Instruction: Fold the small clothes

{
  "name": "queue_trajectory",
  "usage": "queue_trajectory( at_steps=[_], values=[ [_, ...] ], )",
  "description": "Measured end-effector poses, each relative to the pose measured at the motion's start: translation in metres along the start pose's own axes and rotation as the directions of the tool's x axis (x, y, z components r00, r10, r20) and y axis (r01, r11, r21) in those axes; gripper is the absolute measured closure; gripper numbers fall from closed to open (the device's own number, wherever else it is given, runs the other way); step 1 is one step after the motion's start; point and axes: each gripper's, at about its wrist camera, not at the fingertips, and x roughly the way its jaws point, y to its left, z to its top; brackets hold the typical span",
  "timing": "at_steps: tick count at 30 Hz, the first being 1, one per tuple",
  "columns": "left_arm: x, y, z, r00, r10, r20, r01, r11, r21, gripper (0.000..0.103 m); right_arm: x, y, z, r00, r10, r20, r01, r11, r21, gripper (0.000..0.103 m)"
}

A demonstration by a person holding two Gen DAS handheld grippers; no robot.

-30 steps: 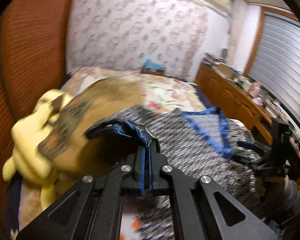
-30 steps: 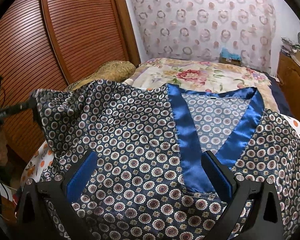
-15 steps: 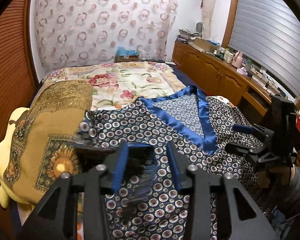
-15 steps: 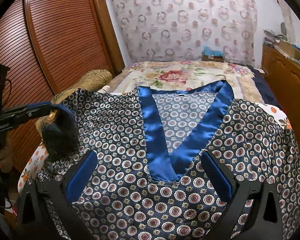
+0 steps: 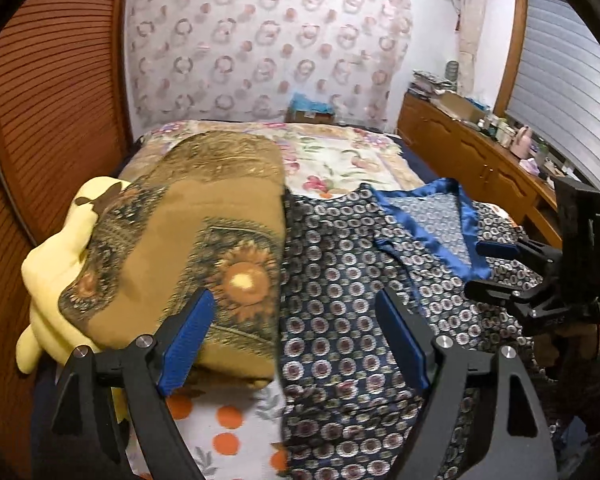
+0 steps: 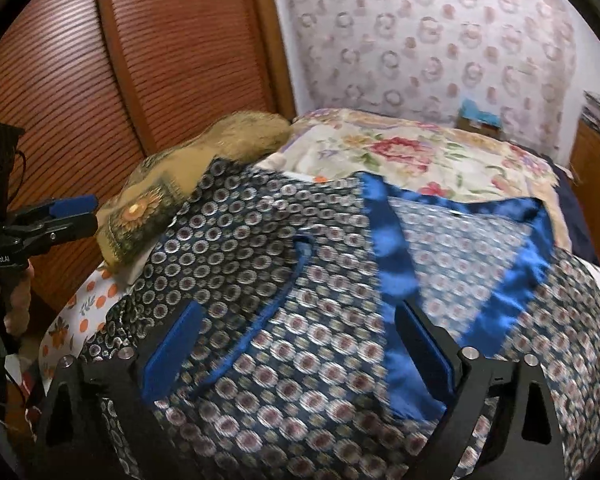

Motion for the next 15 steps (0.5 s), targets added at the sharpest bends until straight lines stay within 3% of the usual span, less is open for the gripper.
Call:
queue_trajectory(
  at_steps=[7, 15],
  values=[
    [0.003, -0.01, 0.0, 1.0, 0.012, 0.023, -0.013, 0.999, 0.039, 0.02, 0.017, 0.0, 0.001, 1.0, -0.013, -0.025, 0.013, 1.0, -0.005, 0.008],
    [0.028, -0.042, 0.007, 0.996, -0.085, 0.033, 0.082, 0.992, 0.096, 0.02, -0.014, -0.036, -0.022, 0.994, -0.112, -0.02, 0.113, 0.991, 0.068, 0.008]
  ],
)
